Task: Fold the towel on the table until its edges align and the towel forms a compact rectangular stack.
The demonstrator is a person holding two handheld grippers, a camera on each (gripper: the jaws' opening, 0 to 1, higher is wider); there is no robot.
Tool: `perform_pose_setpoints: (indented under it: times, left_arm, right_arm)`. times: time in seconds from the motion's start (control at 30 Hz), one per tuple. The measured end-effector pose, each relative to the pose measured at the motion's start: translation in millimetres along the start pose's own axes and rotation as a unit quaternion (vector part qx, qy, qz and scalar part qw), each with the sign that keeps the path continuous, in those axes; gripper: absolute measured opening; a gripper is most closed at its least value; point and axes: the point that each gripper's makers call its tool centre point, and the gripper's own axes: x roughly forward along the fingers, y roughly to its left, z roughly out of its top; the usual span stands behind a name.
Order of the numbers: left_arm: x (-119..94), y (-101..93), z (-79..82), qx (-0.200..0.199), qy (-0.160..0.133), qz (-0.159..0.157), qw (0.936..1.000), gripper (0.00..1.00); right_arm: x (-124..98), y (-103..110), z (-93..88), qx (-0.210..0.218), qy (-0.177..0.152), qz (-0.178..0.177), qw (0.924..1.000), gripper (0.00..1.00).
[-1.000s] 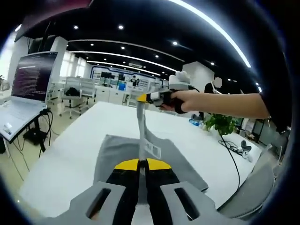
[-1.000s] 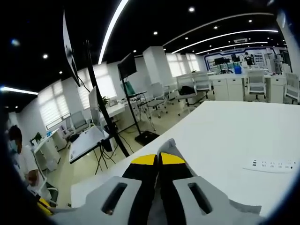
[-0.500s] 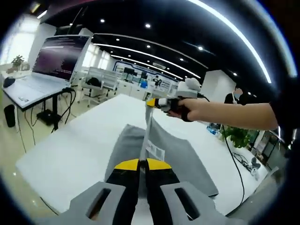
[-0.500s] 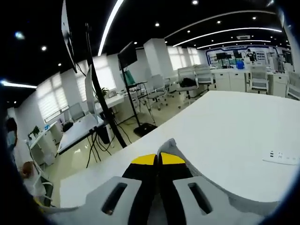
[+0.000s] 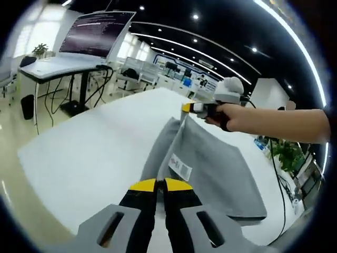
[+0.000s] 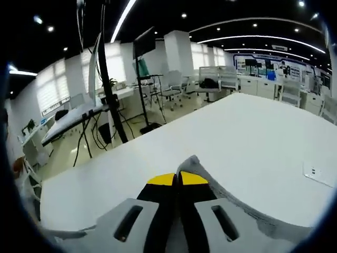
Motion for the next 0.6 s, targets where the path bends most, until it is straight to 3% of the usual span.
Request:
perform_pose_setpoints:
  times: [0.07,0.17,0.37,0.53,0.6]
  left_arm:
    - [2.1,3.6,-3.5,-0.005,0.003,0.004,1.0,0.05]
    - [7.4,6.0,-8.4,0.02,0.01,0.0,0.9997,0.05]
    - [15.0,12.9,-15.4,0.016,0.028,0.008,0.9994,0.06]
    - [17.5,15.7,-16.0,0.038,0.035,0.003,0.9987,0.09]
    - [18.1,18.8,-14.0,0.046,0.033,0.008,0.9983,0.17]
  right_arm:
    - [5.0,-1.4,-4.8,-0.036,0.013,-0.007,0.9992,0.0]
    - [12.4,0.8,-6.1,-0.027,0.008,-0.01,0.9995,0.0]
    - [25.2,0.4,-20.9,-0.033,0.027,-0.005,0.9991,0.0]
    - [26.2,2.5,-22.1,-0.034,0.025,0.004,0.9991,0.04]
    - [24.9,4.4,-18.7,-0.032,0.019,0.009,0.9993,0.09]
